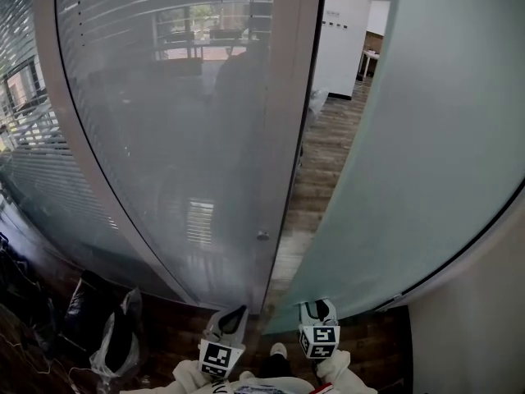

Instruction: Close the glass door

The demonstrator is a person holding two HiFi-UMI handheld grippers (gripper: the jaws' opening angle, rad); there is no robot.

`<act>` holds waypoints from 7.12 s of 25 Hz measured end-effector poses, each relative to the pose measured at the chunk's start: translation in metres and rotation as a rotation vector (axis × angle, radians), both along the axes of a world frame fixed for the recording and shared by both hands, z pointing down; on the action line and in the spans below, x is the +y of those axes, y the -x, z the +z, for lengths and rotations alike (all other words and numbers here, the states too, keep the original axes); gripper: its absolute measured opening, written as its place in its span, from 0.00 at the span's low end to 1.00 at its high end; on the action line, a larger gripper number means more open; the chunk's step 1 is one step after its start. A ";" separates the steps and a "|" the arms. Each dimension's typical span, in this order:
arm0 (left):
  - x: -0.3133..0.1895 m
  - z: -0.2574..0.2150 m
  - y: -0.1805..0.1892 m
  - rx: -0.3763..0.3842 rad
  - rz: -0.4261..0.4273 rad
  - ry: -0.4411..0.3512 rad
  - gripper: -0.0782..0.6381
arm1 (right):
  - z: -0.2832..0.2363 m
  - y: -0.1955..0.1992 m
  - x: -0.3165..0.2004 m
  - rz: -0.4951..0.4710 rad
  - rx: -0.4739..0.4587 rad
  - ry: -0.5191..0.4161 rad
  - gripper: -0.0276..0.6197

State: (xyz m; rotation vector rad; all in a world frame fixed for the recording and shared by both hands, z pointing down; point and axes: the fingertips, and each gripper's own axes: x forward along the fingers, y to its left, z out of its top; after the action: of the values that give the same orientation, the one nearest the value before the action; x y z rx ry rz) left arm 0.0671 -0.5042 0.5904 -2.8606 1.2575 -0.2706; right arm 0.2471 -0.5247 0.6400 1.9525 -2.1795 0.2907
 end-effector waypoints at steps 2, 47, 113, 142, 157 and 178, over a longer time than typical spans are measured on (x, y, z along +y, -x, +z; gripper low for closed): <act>-0.006 0.002 0.002 -0.001 -0.009 -0.002 0.11 | 0.000 0.000 -0.007 -0.003 0.000 -0.005 0.25; -0.058 0.022 0.009 -0.007 -0.120 0.066 0.11 | -0.001 -0.015 -0.147 0.032 0.021 -0.034 0.24; 0.012 0.028 0.047 -0.049 -0.100 0.110 0.11 | -0.014 -0.047 -0.048 0.126 -0.041 -0.078 0.21; 0.238 -0.008 -0.006 0.003 0.026 -0.008 0.11 | -0.067 0.004 0.303 -0.069 -0.074 -0.201 0.05; 0.414 -0.016 -0.002 -0.027 0.067 -0.023 0.11 | -0.063 0.028 0.466 -0.091 -0.069 -0.195 0.05; 0.451 -0.028 0.167 -0.068 0.038 -0.036 0.11 | -0.058 0.201 0.503 -0.074 -0.089 -0.149 0.05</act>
State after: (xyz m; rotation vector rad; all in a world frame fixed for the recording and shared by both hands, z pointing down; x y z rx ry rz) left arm -0.0996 -0.0531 0.5622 -2.8164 1.1824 -0.3378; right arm 0.0463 -0.0219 0.5817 1.9632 -2.3882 0.2131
